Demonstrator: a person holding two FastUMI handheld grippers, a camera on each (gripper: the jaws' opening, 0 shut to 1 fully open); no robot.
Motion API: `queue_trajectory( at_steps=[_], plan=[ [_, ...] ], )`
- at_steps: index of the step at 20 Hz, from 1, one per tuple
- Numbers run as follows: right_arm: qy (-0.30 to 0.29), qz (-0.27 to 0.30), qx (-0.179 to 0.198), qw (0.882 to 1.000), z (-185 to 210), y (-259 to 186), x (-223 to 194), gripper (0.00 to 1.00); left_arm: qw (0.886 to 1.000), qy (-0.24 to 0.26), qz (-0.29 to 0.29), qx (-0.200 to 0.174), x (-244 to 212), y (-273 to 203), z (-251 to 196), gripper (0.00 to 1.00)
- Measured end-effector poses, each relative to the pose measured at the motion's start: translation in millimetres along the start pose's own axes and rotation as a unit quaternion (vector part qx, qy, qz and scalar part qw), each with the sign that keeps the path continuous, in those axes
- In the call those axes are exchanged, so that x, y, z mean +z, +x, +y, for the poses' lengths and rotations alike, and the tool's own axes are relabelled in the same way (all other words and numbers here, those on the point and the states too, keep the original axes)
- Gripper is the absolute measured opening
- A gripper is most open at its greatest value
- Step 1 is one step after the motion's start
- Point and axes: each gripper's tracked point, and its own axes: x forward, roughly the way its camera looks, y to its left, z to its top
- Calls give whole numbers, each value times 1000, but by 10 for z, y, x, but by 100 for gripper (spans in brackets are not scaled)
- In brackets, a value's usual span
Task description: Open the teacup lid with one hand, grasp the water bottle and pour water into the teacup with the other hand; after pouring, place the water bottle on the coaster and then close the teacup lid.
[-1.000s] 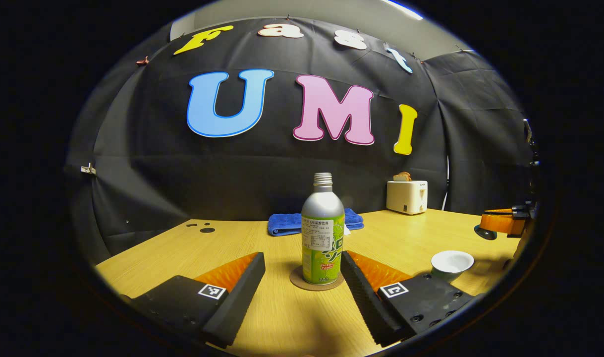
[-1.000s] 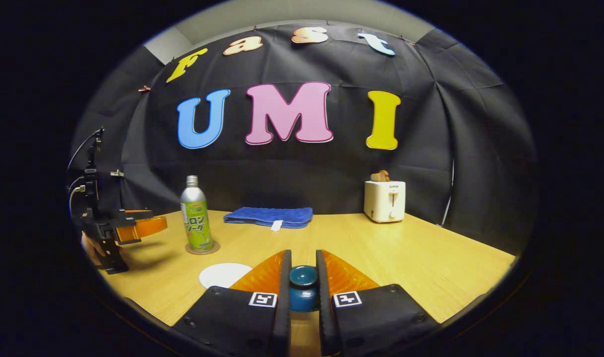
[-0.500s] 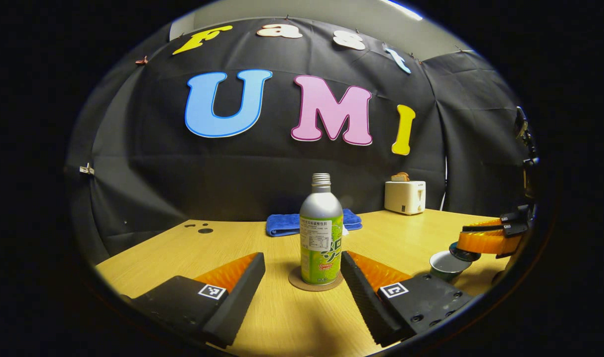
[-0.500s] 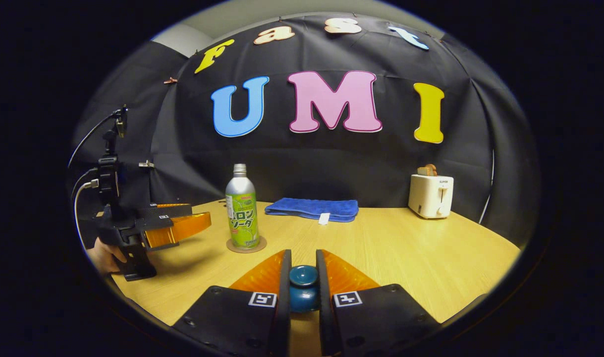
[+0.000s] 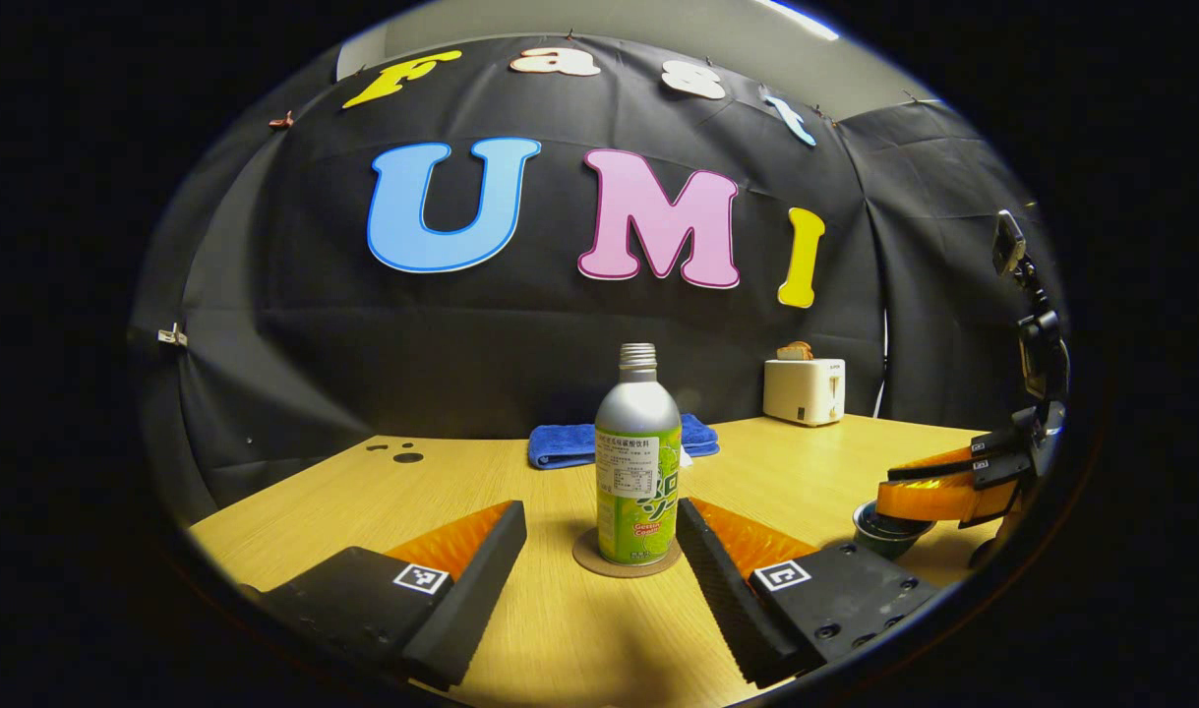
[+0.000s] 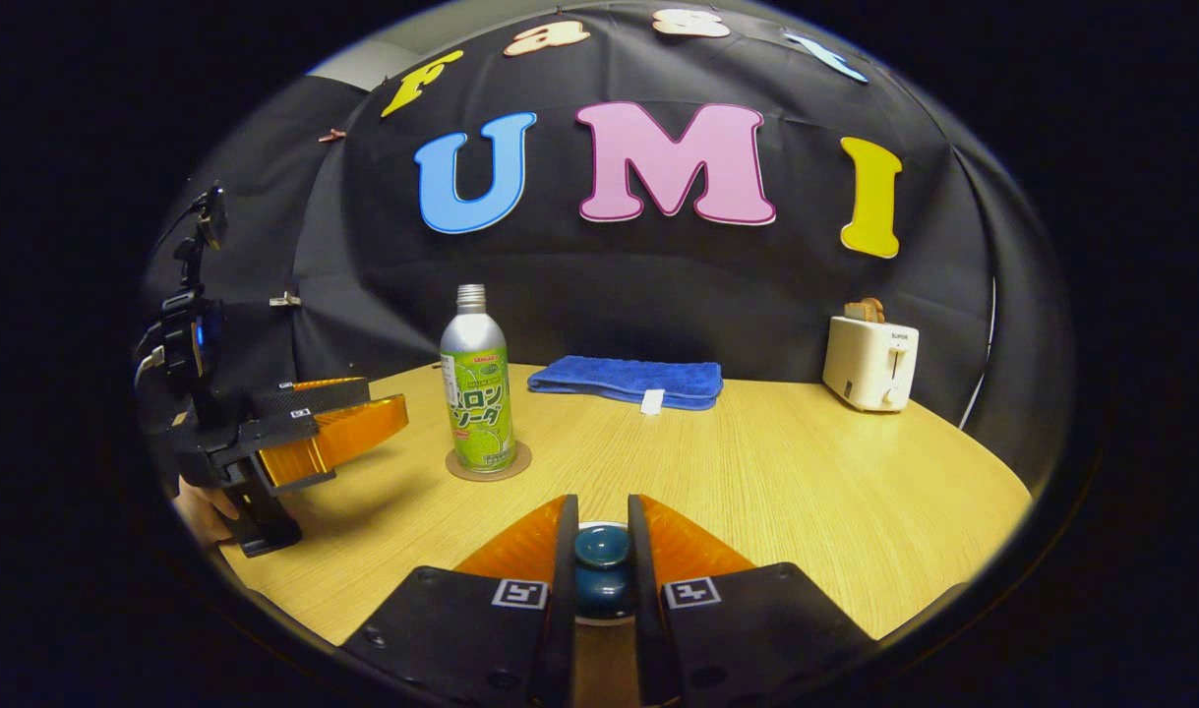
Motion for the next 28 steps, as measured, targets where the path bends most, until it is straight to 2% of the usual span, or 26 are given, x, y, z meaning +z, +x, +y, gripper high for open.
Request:
queue_trajectory(
  at_steps=[4, 5, 7, 8, 9, 11, 12, 15, 16, 19, 20, 22, 24, 28],
  plan=[
    [0, 2, 3, 1000, 1, -14, 4, 31, 1000, 0, 0, 0, -2, 3, -3, 97],
    [0, -1, 3, 1000, 0, -19, 9, 26, 1000, 0, 0, 1, 0, 2, -1, 97],
    [1, -10, 3, 1000, -8, -37, 40, 38, 1000, 0, 1, 7, -1, -3, 23, 97],
    [2, -15, 4, 1000, -7, -48, 55, 32, 1000, 0, 1, 9, -6, -8, 25, 97],
    [5, -23, 3, 1000, -20, -59, 72, 38, 1000, 0, 1, 12, -2, -22, 27, 97],
    [9, -39, -2, 999, -52, -108, 123, 36, 1000, -1, 1, 18, -2, -56, 19, 97],
    [10, -49, -5, 999, -59, -128, 146, 48, 1000, -1, 1, 21, 4, -74, 16, 97],
    [7, -80, -2, 997, -35, -192, 238, 60, 1000, -1, 1, 28, -5, -130, -10, 97],
    [6, -88, -2, 996, -34, -209, 248, 70, 1000, -1, 1, 31, 0, -151, -25, 97],
    [7, -103, -11, 995, -70, -248, 284, 79, 999, -1, 2, 41, -2, -195, -69, 97],
    [9, -103, -14, 995, -88, -240, 266, 89, 999, -1, 1, 42, 1, -201, -99, 97],
    [8, -104, -20, 994, -113, -234, 280, 100, 999, -1, 1, 49, -3, -225, -135, 97],
    [9, -104, -29, 994, -187, -235, 277, 100, 997, -1, 2, 72, -3, -225, -103, 97],
    [13, -106, -84, 991, -518, -262, 281, 99, 996, -2, 2, 87, 2, -204, -237, 97]
  ],
)
